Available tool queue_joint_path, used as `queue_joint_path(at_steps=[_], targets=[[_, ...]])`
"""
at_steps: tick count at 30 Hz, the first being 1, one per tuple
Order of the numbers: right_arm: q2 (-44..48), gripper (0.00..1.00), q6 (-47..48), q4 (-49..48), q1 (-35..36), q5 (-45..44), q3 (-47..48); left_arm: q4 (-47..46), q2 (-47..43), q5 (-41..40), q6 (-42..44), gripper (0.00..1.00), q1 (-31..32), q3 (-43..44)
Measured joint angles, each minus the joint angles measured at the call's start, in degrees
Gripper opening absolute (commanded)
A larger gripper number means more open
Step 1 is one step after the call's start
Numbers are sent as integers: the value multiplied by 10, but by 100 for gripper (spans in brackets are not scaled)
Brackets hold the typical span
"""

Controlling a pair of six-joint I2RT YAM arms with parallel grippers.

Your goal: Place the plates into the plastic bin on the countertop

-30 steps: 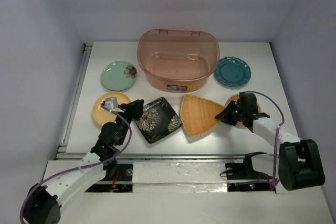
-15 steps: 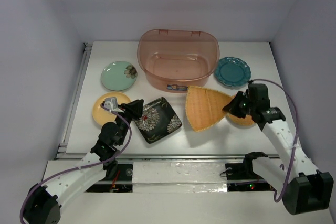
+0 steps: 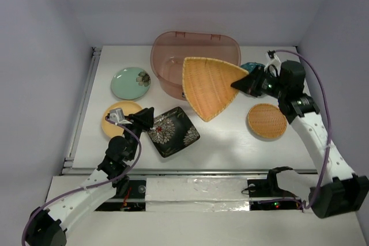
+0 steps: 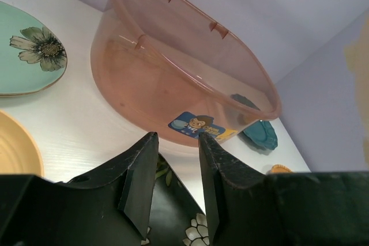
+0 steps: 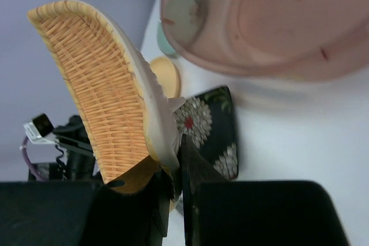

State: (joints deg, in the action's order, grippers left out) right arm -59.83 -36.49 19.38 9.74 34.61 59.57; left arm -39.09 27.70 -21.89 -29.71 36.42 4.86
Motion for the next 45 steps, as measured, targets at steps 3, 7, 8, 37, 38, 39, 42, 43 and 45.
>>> queue_joint_path(at_steps=[3, 7, 8, 37, 38, 39, 42, 43, 45], targets=[[-73, 0, -15, -70, 9, 4, 50, 0, 0, 0, -1, 32, 0, 0], [-185, 0, -31, -151, 11, -6, 123, 1, 0, 0, -2, 32, 0, 0], [-214, 0, -34, -161, 11, -12, 143, 1, 0, 0, -2, 32, 0, 0], [-647, 13, -13, -67, 65, -156, 441, -1, 30, -7, -2, 32, 0, 0], [-656, 17, -9, -61, 66, -156, 450, -1, 30, -7, -2, 32, 0, 0], [-664, 18, -8, -56, 67, -157, 457, -1, 30, -7, -2, 32, 0, 0], [-682, 24, 1, -43, 68, -159, 469, -1, 30, -7, -2, 32, 0, 0], [-685, 25, 4, -39, 68, -161, 469, -1, 30, -7, -2, 32, 0, 0], [-687, 31, 7, -23, 68, -171, 469, -1, 30, -7, -2, 32, 0, 0]])
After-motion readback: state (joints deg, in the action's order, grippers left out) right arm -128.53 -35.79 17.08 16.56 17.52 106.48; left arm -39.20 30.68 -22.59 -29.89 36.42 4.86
